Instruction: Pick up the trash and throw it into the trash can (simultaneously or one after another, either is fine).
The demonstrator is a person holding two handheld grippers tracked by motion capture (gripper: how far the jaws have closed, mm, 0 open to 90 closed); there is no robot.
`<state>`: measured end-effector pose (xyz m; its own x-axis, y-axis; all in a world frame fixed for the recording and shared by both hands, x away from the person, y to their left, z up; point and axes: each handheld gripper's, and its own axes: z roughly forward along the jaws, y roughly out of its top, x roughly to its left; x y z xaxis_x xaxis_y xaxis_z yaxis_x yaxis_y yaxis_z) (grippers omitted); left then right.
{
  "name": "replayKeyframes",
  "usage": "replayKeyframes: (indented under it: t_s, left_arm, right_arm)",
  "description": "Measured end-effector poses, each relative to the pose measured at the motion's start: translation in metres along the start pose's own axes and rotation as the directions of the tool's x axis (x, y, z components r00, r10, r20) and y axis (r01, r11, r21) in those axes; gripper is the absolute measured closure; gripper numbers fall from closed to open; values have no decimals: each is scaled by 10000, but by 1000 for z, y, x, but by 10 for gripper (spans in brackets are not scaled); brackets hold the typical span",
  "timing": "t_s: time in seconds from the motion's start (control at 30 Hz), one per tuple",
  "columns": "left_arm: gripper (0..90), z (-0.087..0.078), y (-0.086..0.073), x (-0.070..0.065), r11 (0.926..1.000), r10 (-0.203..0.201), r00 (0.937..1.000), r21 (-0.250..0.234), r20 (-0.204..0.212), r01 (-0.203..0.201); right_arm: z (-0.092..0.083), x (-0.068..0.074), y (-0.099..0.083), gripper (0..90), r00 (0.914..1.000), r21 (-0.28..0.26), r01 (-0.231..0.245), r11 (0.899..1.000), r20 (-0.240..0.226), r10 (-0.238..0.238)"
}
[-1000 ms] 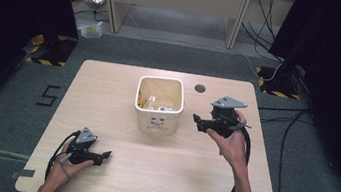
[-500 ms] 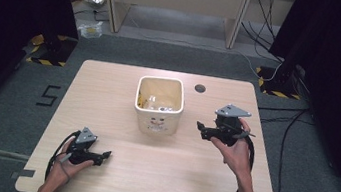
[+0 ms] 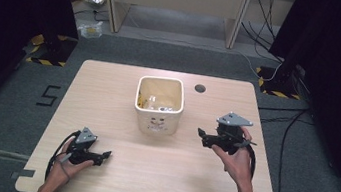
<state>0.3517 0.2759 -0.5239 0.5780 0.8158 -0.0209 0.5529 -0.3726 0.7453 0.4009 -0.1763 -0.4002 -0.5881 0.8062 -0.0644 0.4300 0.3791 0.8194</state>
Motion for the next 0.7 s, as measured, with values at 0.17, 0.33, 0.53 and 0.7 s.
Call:
replayKeyframes:
  t_s: [0.17,0.33,0.53,0.7]
  left_arm:
    - [146,0,0,0,10000,2,10000,1,0,-2]
    - [146,0,0,0,10000,1,10000,-1,1,-1]
    - [146,0,0,0,10000,2,10000,-1,0,-2]
    - [146,0,0,0,10000,5,10000,2,-1,-5]
  right_arm:
    - [0,2,-3,195,10000,13,-12,10000,-22,12]
    - [2,5,-10,194,10000,96,5,10000,-44,-5]
    - [11,12,-21,193,9996,485,213,9986,-207,-203]
    - [19,15,-33,193,9994,807,201,9965,-296,-178]
